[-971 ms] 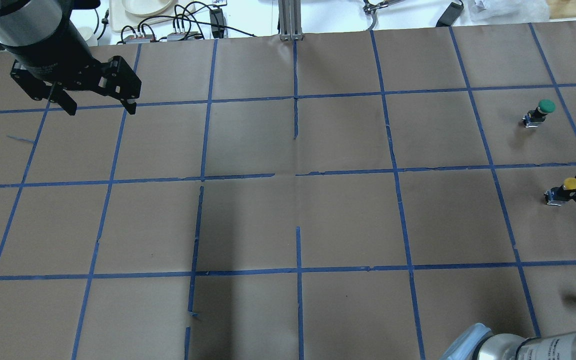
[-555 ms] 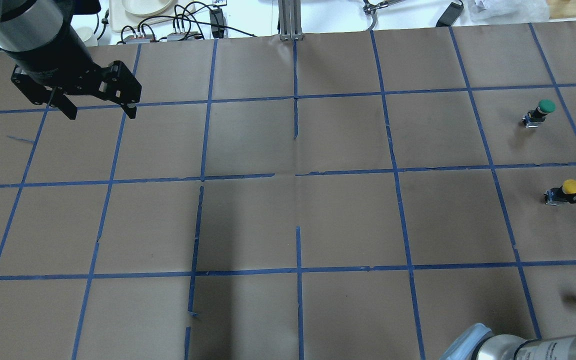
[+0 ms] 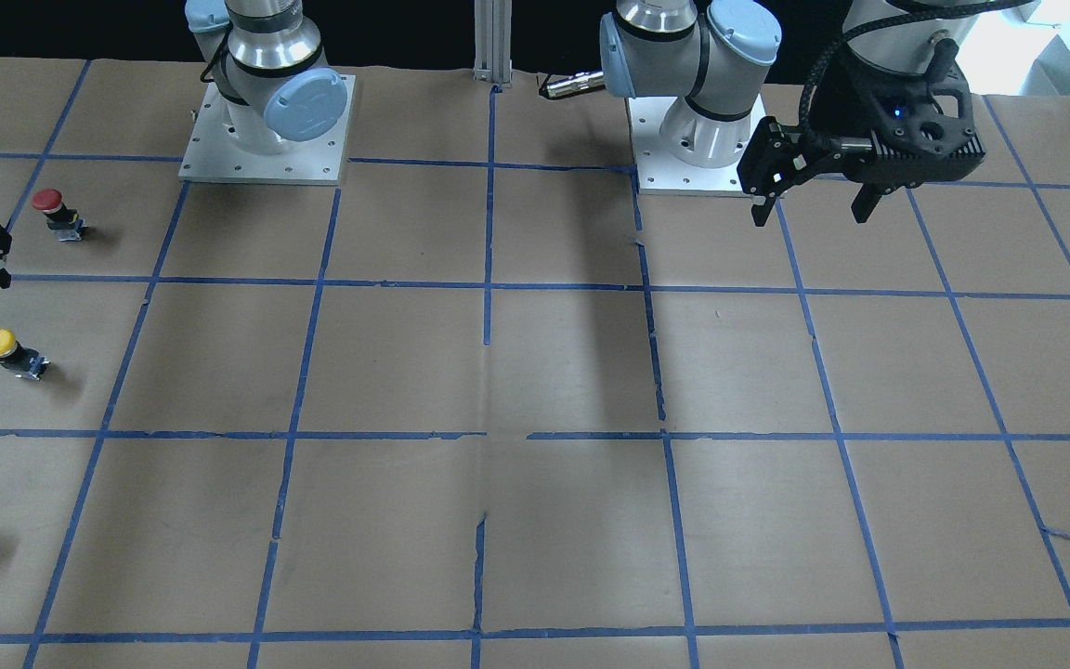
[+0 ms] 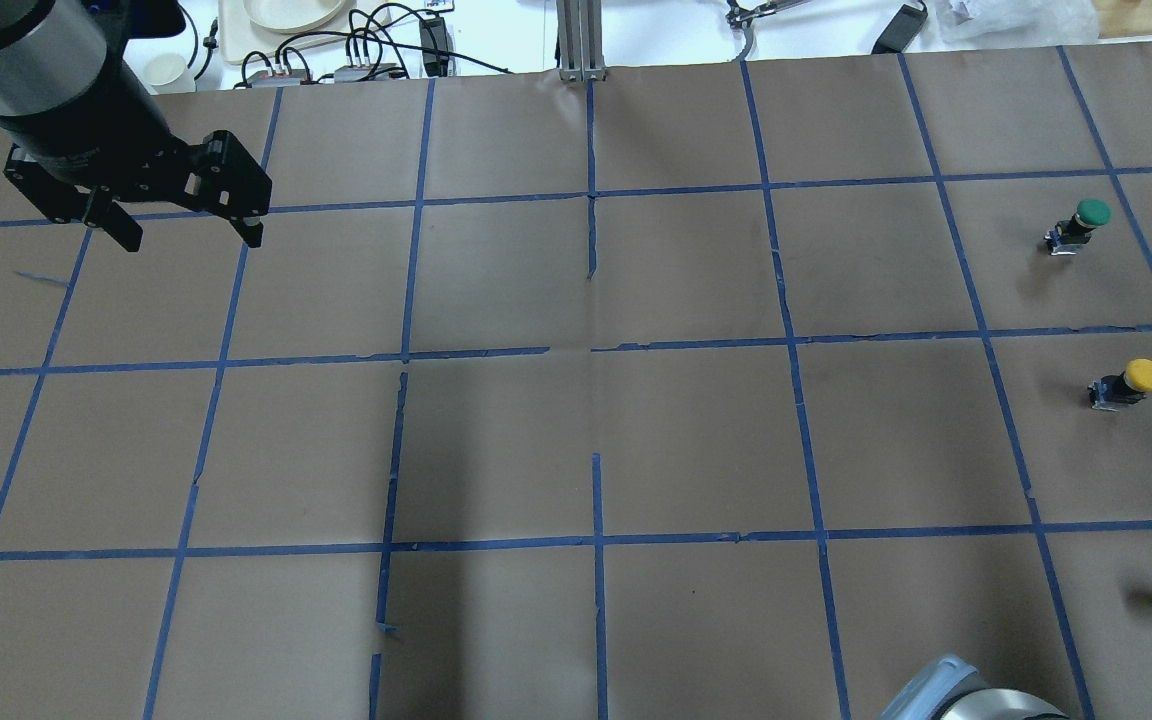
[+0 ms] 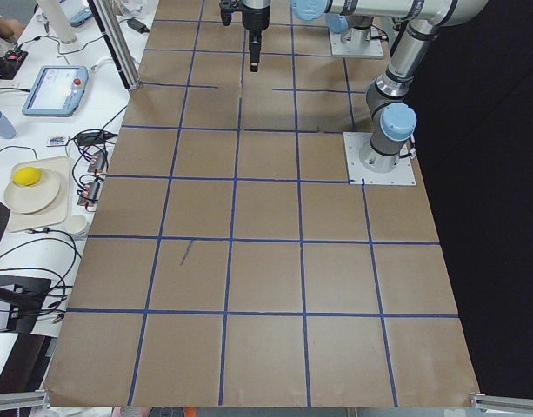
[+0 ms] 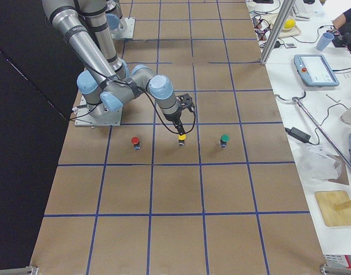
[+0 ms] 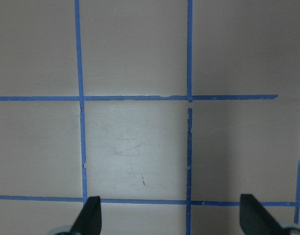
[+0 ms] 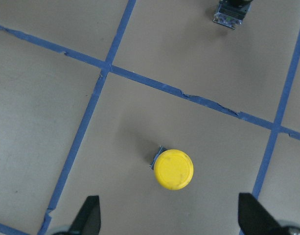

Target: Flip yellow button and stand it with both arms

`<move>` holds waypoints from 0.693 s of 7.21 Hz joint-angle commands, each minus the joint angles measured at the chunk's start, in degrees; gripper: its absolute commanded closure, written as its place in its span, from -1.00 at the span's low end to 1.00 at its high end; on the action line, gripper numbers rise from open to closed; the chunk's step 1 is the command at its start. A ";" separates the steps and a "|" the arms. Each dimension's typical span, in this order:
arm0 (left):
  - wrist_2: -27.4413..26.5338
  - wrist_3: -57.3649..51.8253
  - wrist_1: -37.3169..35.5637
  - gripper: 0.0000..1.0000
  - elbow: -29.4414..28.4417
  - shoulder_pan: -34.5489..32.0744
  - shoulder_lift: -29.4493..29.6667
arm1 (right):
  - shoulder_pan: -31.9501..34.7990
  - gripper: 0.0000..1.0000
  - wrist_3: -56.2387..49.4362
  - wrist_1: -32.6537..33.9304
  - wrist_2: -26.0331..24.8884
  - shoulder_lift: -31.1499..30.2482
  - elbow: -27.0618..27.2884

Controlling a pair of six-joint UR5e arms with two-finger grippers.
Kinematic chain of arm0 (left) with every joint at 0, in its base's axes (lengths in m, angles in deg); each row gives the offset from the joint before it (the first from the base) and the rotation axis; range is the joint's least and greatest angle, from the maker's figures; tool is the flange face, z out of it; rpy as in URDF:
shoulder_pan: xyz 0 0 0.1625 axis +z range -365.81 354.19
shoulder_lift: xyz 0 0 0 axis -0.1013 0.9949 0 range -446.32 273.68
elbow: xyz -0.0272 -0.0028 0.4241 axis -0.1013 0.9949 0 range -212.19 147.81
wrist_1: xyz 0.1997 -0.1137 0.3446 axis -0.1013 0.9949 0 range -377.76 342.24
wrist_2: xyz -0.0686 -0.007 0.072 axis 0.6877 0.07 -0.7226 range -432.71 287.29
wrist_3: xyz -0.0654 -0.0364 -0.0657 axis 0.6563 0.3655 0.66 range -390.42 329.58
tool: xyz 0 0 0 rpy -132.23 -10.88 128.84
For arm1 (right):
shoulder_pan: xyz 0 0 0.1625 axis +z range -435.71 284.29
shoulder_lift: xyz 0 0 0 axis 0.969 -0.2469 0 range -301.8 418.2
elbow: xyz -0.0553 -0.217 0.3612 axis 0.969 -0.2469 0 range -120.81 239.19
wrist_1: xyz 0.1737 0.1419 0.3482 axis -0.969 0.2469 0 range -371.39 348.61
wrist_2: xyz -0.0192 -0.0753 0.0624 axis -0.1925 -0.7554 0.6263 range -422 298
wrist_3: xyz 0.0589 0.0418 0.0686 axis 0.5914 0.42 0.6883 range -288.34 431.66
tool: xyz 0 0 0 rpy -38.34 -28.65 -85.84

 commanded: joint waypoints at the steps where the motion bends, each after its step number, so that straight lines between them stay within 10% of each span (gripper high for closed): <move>1: -0.04 2.92 -0.87 -1.00 -0.34 -0.15 -0.20 | 6.65 -1.00 14.94 -9.85 -4.98 -0.49 -7.36; 5: 6.60 3.01 4.89 -0.99 -0.95 -0.07 -0.12 | 20.69 -1.00 38.86 -26.40 -8.32 -0.75 -19.24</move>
